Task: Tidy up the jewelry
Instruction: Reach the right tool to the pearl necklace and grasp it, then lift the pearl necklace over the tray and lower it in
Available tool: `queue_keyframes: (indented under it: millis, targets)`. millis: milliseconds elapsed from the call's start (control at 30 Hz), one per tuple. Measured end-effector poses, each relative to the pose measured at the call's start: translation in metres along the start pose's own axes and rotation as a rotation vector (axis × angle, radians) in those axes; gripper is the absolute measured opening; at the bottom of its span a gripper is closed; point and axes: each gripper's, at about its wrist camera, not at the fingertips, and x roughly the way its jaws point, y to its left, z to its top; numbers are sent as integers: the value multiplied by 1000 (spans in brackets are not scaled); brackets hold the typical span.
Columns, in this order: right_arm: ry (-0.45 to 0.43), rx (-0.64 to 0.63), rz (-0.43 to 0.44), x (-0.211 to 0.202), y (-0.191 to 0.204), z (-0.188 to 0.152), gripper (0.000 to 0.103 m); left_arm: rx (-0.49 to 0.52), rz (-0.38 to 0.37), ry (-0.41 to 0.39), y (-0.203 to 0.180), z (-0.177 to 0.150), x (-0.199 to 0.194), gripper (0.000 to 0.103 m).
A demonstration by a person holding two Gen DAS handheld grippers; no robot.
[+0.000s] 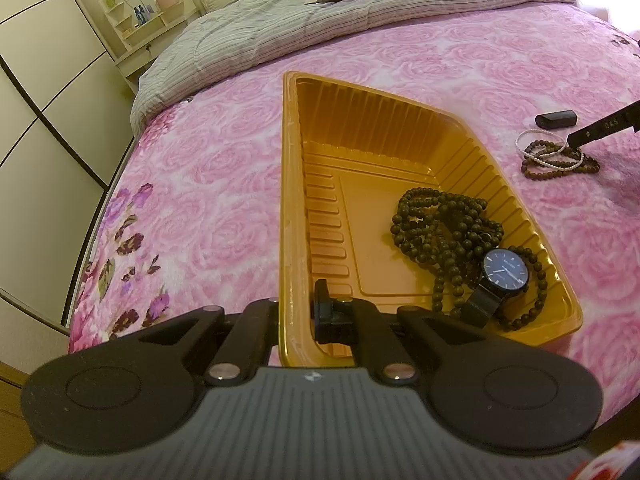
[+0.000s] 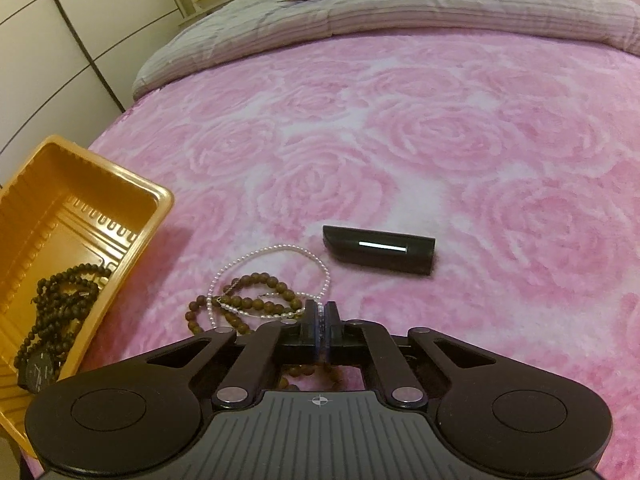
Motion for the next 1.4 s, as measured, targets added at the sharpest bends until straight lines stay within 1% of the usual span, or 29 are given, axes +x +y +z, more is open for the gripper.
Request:
queue_keyframes:
  millis: [167, 400, 733, 967, 1167, 1400]
  targets:
    - [-37, -25, 14, -21, 6, 5, 2, 1, 0, -1, 0, 0, 0, 2]
    - [-116, -93, 36, -67, 23, 27, 2, 3, 0, -2, -1, 1, 0, 2]
    - [-228, -296, 76, -136, 83, 67, 2, 4, -1, -3, -1, 2, 0, 2]
    - [-285, -445, 133, -172, 136, 85, 2, 5, -3, -6, -2, 2, 1, 2]
    - [-317, -540, 203, -187, 182, 98, 2, 3, -5, -6, -2, 1, 2, 2]
    - [-311, -651, 249, -178, 229, 101, 2, -3, -13, -8, -1, 0, 4, 2]
